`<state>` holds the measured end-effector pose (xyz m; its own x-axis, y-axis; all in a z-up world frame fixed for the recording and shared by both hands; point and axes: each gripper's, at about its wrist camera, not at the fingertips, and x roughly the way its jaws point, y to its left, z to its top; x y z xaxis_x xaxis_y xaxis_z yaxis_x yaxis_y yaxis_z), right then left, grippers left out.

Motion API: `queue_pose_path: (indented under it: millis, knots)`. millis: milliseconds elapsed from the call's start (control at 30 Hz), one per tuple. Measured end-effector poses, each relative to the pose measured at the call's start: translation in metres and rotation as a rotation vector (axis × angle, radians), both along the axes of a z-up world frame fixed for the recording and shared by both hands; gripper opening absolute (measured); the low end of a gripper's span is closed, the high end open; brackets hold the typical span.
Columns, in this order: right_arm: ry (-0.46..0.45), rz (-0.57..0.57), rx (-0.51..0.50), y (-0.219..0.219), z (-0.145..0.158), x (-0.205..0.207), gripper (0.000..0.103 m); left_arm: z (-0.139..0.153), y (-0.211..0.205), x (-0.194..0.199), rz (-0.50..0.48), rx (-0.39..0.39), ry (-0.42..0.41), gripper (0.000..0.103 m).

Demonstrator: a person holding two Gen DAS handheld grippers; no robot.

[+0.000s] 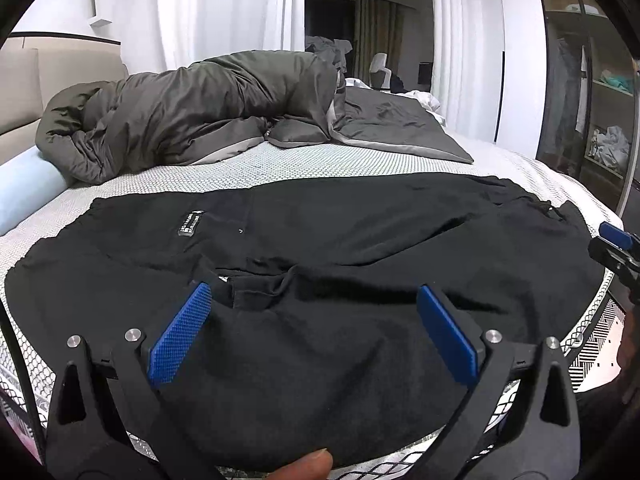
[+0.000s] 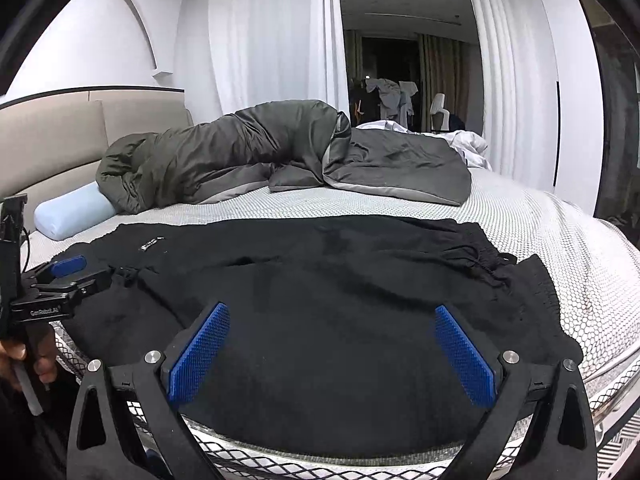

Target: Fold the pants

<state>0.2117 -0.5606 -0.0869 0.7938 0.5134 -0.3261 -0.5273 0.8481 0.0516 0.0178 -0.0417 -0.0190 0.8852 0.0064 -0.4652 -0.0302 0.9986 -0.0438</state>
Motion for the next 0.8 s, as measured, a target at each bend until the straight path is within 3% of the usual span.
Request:
queue_pose_path:
  millis: [533,800]
  knots:
    - [-0.083,0.034,0.048,0.008,-0.002,-0.017,0.103,0.002,0.005,-0.001,0.016,0.015,0.009,0.102]
    - [-0.062,0.036,0.038,0.010,-0.006,-0.013,0.103,0.001,0.007,0.000,0.018,0.021,0.010,0.102]
